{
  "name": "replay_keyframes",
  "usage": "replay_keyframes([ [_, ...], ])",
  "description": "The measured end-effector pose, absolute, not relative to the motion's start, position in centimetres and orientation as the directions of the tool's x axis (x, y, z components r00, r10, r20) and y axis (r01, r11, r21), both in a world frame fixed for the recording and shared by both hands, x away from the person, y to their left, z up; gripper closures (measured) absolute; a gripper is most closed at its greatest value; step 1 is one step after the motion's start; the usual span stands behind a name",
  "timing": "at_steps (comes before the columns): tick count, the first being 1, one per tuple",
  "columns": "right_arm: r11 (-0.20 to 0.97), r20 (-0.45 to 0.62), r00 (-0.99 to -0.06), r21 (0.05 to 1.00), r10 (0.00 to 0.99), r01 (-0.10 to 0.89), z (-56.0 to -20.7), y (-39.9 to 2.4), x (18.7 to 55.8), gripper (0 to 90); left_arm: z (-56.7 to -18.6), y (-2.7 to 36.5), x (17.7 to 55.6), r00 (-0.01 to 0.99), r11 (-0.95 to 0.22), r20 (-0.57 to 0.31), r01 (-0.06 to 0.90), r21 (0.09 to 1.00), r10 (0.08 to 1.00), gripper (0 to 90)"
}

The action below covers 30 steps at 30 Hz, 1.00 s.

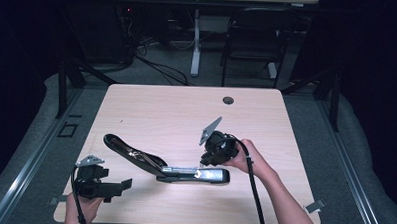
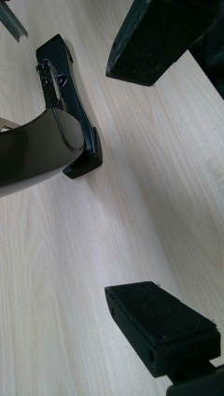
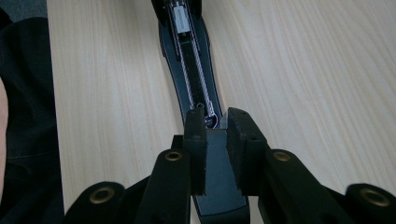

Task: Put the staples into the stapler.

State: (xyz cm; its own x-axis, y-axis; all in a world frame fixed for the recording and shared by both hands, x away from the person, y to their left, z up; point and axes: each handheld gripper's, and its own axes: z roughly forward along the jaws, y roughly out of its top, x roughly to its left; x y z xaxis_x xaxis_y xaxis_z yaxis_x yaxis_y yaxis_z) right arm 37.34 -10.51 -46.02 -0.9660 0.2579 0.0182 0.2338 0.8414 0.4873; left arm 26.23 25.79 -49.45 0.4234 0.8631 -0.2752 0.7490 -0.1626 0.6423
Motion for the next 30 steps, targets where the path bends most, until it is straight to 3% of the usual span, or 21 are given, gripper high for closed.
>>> replay_keyframes([
  [30,0.880,0.024,-0.986,0.447,0.167,0.161,-47.9,-8.0,38.0,78.4,-49.5,25.7,26.2,0.430,-0.172,-0.269,0.747,0.642,0.862,0.1],
])
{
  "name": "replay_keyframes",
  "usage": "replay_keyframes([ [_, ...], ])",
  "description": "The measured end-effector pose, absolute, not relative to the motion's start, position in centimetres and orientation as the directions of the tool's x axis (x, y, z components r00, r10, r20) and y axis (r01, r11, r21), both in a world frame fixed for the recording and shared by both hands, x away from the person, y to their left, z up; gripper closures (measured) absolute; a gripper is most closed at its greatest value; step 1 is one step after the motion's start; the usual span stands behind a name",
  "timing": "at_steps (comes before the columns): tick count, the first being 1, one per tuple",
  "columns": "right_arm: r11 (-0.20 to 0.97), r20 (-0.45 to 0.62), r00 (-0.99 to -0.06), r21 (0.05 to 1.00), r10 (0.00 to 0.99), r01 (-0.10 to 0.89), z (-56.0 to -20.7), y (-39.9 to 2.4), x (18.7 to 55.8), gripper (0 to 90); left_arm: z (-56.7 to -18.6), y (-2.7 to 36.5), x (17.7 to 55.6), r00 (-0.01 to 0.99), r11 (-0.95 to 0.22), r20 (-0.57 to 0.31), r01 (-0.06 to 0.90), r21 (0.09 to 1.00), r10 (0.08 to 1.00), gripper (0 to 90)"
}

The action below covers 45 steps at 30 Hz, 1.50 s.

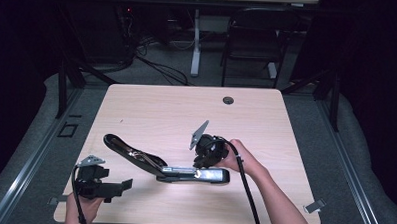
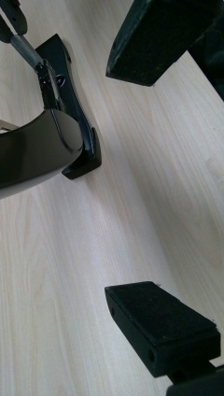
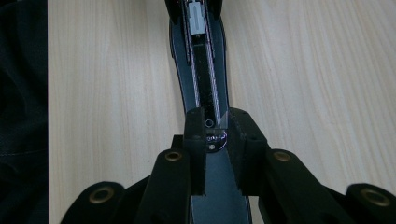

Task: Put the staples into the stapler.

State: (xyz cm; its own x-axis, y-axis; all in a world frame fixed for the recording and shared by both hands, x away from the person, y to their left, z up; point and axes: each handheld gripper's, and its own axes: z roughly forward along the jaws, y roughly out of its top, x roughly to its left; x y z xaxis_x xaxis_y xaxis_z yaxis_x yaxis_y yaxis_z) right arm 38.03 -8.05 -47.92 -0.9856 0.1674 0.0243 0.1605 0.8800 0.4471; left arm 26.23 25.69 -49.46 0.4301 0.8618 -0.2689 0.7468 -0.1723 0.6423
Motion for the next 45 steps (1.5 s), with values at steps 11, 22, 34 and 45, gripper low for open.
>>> replay_keyframes([
  [11,0.888,0.015,-0.987,0.435,0.160,0.151,-48.27,-7.99,37.96,78.2,-49.46,25.65,26.23,0.430,-0.172,-0.270,0.748,0.641,0.861,0.1],
  [22,0.894,0.015,-0.991,0.431,0.130,0.124,-48.31,-7.98,37.91,78.2,-49.47,25.62,26.22,0.432,-0.174,-0.271,0.748,0.641,0.860,0.1],
  [34,0.892,0.032,-0.993,0.436,0.114,0.117,-48.45,-8.28,38.20,78.2,-49.48,25.57,26.23,0.432,-0.176,-0.270,0.749,0.639,0.860,0.1],
  [45,0.898,0.036,-0.993,0.425,0.112,0.116,-48.67,-8.16,38.58,78.2,-49.49,25.52,26.26,0.437,-0.186,-0.265,0.750,0.635,0.860,0.1],
])
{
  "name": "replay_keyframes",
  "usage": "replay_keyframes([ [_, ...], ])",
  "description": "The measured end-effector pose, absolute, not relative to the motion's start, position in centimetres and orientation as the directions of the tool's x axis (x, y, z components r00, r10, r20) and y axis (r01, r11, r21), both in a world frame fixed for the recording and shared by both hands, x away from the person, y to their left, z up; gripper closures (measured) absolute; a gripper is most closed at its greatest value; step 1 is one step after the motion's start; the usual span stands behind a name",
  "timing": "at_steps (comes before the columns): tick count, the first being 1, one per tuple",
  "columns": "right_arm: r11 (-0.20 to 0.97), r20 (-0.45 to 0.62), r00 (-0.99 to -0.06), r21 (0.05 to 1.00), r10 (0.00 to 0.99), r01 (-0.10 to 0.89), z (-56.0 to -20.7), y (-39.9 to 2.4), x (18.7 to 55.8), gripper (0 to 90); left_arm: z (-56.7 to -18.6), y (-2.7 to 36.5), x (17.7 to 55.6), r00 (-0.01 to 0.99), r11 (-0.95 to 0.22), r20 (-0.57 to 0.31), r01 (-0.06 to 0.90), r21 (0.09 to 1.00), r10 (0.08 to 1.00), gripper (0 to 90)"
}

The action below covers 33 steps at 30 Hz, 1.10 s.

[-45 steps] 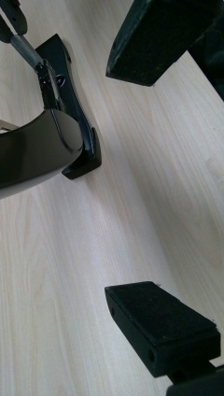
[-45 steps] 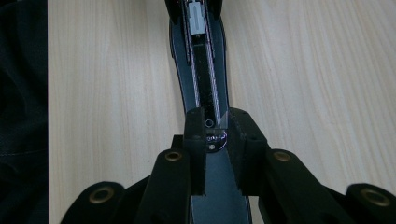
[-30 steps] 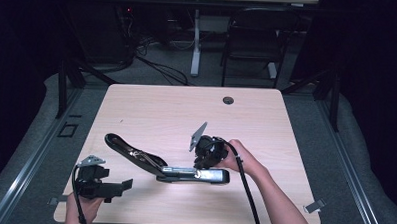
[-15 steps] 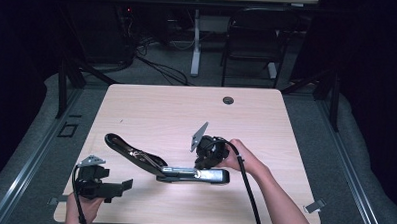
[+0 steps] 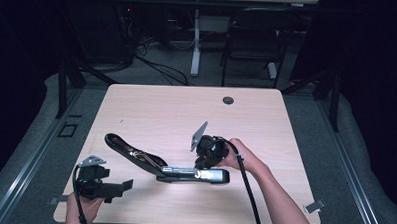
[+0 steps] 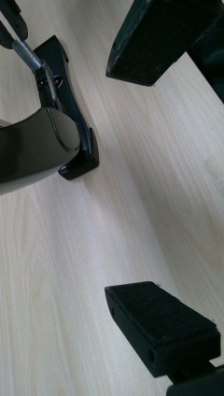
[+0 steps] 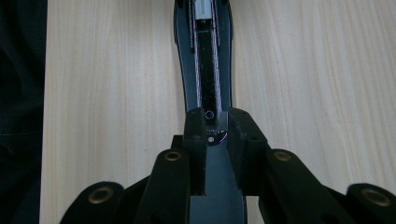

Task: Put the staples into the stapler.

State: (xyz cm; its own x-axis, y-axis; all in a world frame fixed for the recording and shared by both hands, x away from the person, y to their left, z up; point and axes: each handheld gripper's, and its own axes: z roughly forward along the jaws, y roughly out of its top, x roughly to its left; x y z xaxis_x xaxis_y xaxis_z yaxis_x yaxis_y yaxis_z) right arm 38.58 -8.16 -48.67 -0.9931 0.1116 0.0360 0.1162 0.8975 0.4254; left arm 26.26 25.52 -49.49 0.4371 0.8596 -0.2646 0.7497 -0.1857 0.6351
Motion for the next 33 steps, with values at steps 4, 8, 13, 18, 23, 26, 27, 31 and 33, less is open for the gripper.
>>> replay_keyframes([
  [4,0.912,0.016,-0.994,0.398,0.105,0.103,-48.8,-7.5,38.5,78.2,-49.5,25.5,26.3,0.439,-0.189,-0.262,0.749,0.635,0.859,0.1],
  [8,0.916,0.005,-0.995,0.390,0.102,0.096,-48.9,-7.0,38.3,78.2,-49.5,25.5,26.2,0.439,-0.189,-0.261,0.749,0.635,0.860,0.1],
  [13,0.934,-0.012,-0.996,0.348,0.094,0.084,-49.4,-6.1,38.1,78.2,-49.5,25.5,26.2,0.436,-0.188,-0.262,0.750,0.634,0.861,0.1],
  [18,0.936,-0.014,-0.996,0.341,0.093,0.083,-49.6,-5.4,38.1,78.1,-49.5,25.5,26.2,0.436,-0.188,-0.260,0.750,0.634,0.861,0.1],
  [23,0.941,-0.017,-0.996,0.329,0.092,0.082,-49.6,-4.8,38.1,77.9,-49.5,25.4,26.2,0.438,-0.191,-0.259,0.751,0.632,0.861,0.1],
  [26,0.942,-0.018,-0.996,0.327,0.092,0.081,-49.8,-4.4,38.1,77.9,-49.5,25.4,26.2,0.438,-0.192,-0.258,0.751,0.632,0.861,0.1],
  [27,0.943,-0.023,-0.995,0.324,0.092,0.080,-49.8,-4.3,38.0,77.9,-49.5,25.4,26.2,0.438,-0.193,-0.258,0.751,0.631,0.861,0.1],
  [31,0.944,-0.027,-0.995,0.320,0.091,0.078,-50.1,-3.8,38.0,77.7,-49.5,25.4,26.2,0.440,-0.196,-0.257,0.752,0.630,0.861,0.1],
  [33,0.947,-0.031,-0.996,0.314,0.086,0.072,-50.2,-3.7,38.0,77.7,-49.5,25.4,26.2,0.440,-0.190,-0.263,0.749,0.634,0.859,0.1],
])
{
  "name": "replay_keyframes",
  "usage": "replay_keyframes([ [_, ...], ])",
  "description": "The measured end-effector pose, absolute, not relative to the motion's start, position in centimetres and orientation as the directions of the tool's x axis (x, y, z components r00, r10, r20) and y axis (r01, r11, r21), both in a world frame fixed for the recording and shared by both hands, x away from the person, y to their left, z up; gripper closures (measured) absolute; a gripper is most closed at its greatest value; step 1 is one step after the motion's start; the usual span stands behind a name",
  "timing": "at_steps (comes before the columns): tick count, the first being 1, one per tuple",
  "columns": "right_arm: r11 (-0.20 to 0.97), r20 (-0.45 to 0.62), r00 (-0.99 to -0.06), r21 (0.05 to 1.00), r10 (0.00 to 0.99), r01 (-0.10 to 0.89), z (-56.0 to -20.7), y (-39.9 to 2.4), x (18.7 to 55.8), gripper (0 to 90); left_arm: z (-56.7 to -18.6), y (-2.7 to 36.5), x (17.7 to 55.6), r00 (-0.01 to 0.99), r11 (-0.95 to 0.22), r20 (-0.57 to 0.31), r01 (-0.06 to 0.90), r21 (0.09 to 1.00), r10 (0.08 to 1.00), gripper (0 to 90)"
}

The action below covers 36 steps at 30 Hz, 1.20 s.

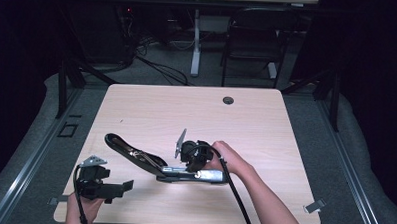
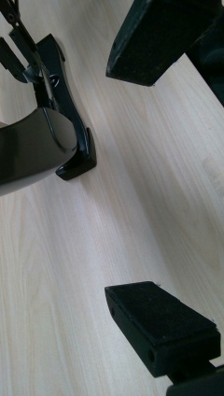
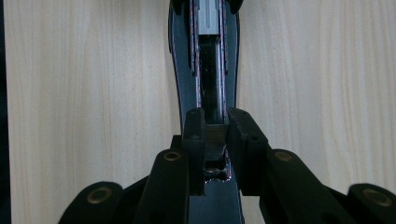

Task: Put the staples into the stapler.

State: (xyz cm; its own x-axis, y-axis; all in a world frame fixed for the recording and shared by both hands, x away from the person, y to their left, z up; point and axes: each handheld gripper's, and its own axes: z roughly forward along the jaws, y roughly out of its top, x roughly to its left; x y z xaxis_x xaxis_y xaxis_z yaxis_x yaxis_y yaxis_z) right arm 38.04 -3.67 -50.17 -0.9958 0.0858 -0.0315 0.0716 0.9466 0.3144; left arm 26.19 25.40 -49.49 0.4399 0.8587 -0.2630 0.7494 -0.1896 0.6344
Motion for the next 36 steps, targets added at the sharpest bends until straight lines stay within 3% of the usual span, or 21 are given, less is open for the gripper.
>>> replay_keyframes([
  [19,0.945,-0.023,-0.992,0.309,0.121,0.108,-50.3,-4.2,38.4,72.1,-49.5,25.4,26.2,0.443,-0.189,-0.267,0.748,0.636,0.856,0.1],
  [31,0.912,-0.014,-0.983,0.377,0.182,0.163,-50.2,-3.7,38.3,66.3,-49.5,25.3,26.2,0.445,-0.195,-0.261,0.748,0.635,0.857,0.1],
  [36,0.898,-0.012,-0.977,0.396,0.214,0.192,-50.2,-3.7,38.1,53.9,-49.4,25.4,26.2,0.439,-0.183,-0.266,0.746,0.640,0.858,0.1],
])
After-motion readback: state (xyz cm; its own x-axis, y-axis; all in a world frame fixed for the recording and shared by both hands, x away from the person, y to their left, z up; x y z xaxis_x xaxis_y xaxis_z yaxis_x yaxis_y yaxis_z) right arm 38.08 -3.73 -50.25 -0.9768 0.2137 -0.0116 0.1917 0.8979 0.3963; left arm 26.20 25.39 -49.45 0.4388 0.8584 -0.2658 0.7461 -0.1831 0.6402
